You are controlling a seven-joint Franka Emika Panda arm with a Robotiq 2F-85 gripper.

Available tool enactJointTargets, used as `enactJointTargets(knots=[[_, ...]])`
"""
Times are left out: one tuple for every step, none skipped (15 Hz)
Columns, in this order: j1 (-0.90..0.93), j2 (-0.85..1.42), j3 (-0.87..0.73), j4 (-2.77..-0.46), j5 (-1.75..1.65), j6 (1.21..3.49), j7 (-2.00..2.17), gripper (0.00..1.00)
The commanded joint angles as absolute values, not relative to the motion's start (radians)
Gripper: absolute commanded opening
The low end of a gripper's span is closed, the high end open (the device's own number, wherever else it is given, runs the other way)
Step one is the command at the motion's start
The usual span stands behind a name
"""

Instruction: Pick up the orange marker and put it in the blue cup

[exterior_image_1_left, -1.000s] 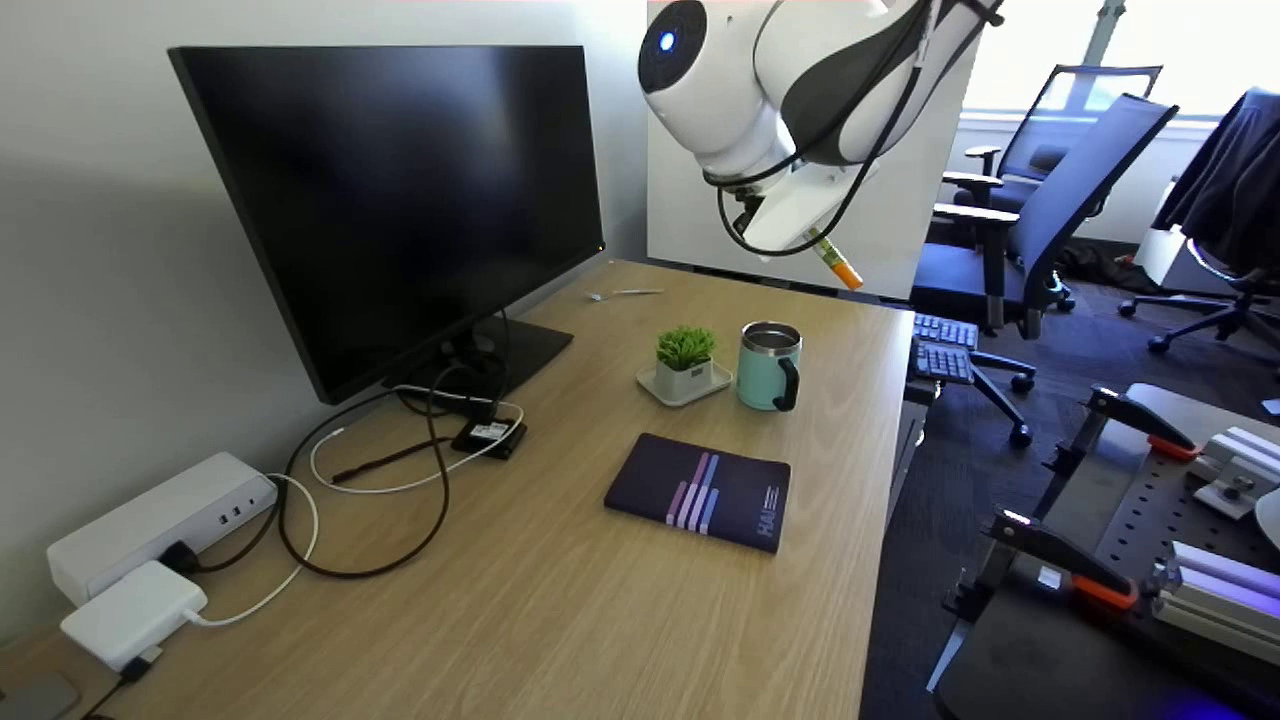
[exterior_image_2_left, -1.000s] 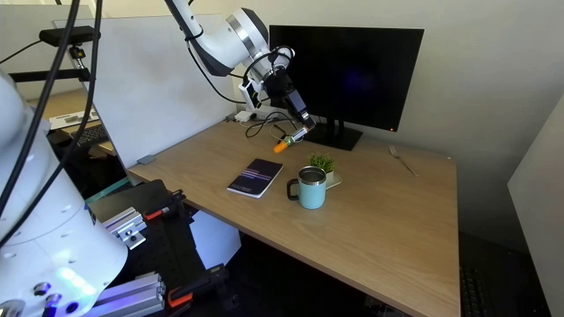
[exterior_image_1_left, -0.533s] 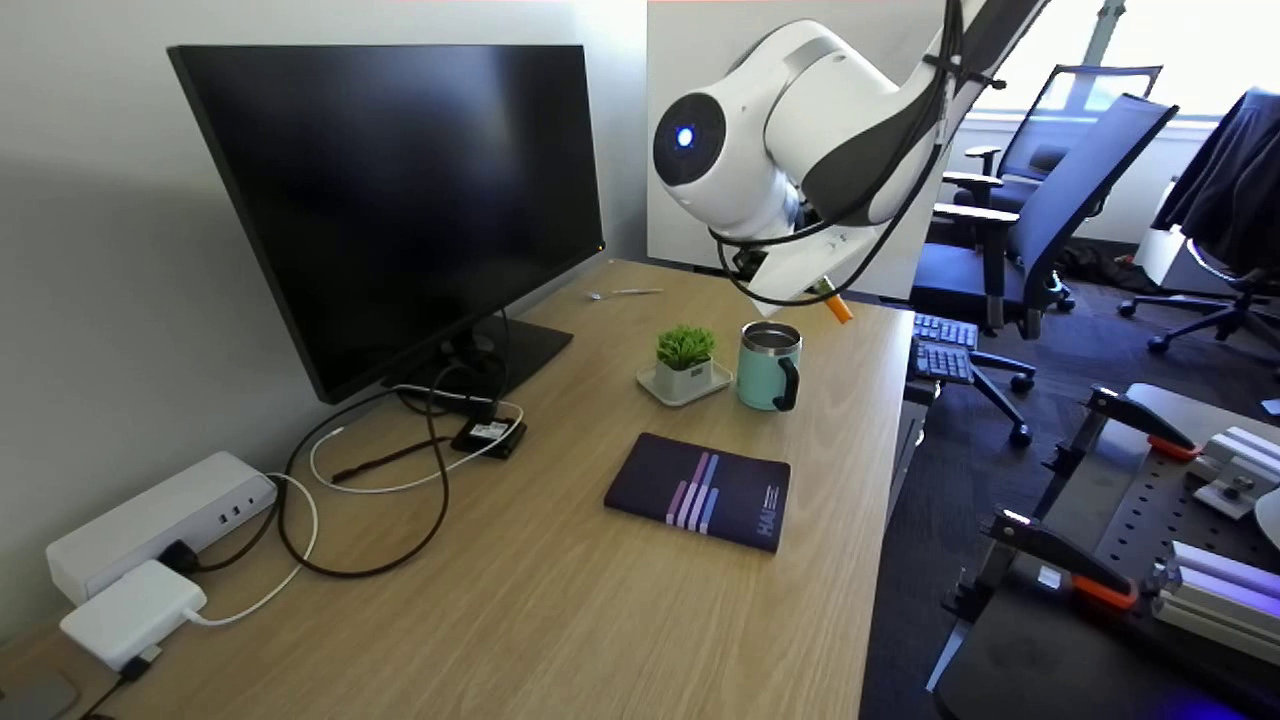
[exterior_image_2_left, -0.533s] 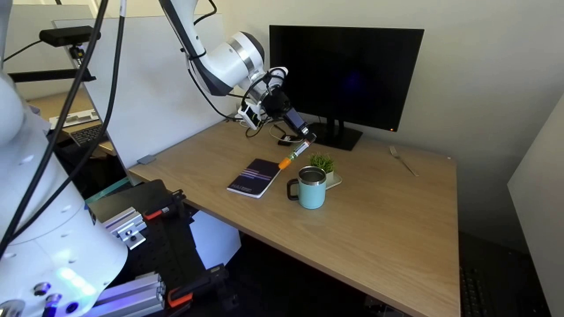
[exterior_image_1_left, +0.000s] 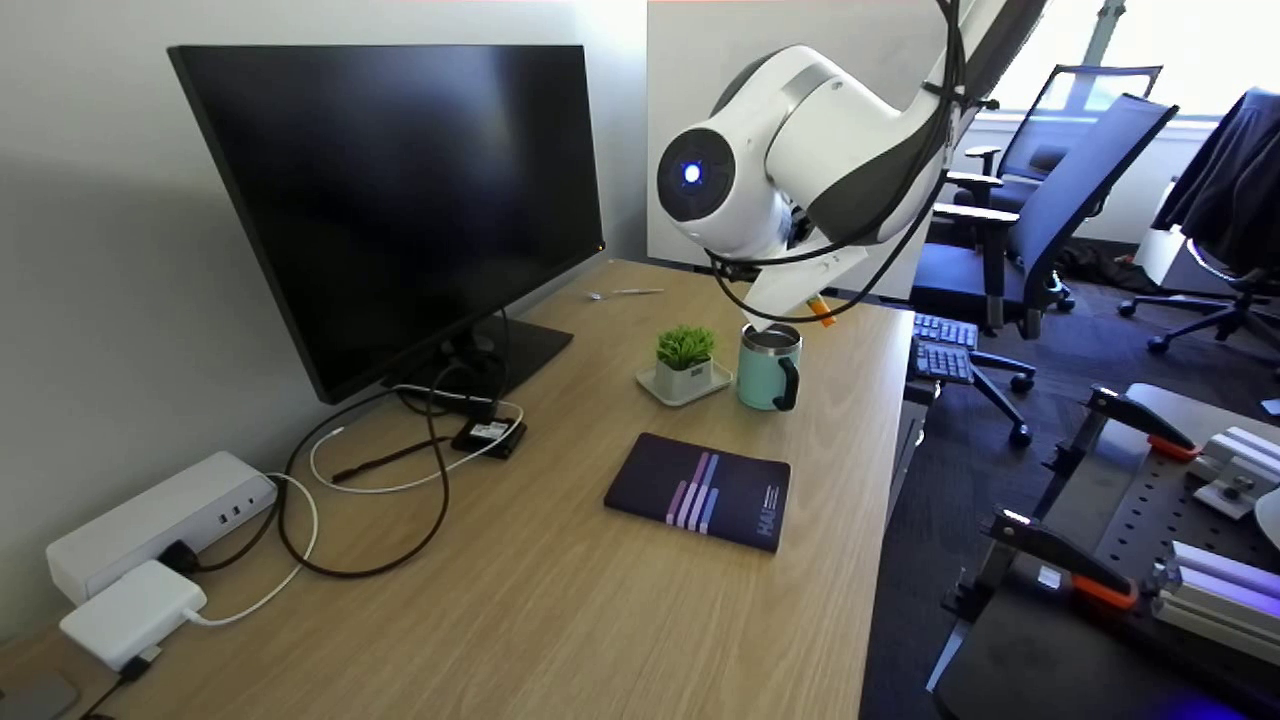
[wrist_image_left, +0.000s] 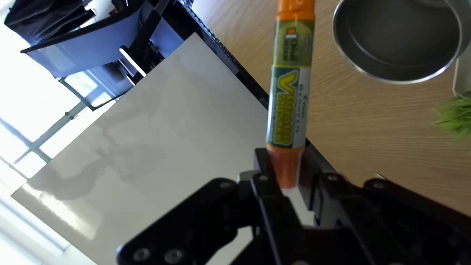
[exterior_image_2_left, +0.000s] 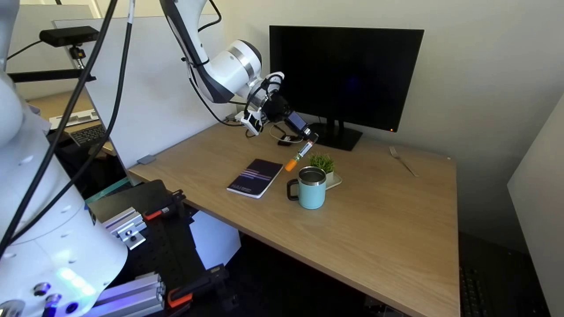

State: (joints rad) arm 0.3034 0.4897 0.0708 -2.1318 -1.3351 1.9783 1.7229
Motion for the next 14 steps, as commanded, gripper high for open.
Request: enactJointTargets(knots=[[0.273,0.5,0.098,-2.116,-1.404,1.978,1.753,0.05],[0.271,0.502,0.099,-2.112,-1.416,1.978,1.756,0.05],[0.27,0.507,0.099,-2.106,-1.43,1.976,1.763,0.05],[0.269,0.512,0.099,-2.102,-1.445,1.975,1.769,0.05],[0.267,0.52,0.099,-2.097,-1.463,1.974,1.778,0.05],[0.265,0.528,0.099,-2.092,-1.477,1.973,1.785,0.05],[0.263,0.537,0.099,-2.088,-1.494,1.973,1.797,0.05],[0.261,0.544,0.099,-2.084,-1.51,1.972,1.81,0.05],[0.259,0.553,0.099,-2.08,-1.529,1.972,1.826,0.05],[0.257,0.562,0.1,-2.075,-1.543,1.971,1.839,0.05],[0.255,0.569,0.101,-2.072,-1.56,1.97,1.853,0.05],[0.253,0.576,0.102,-2.067,-1.573,1.969,1.864,0.05],[0.251,0.585,0.103,-2.063,-1.586,1.969,1.878,0.05],[0.25,0.591,0.104,-2.059,-1.599,1.968,1.888,0.05]])
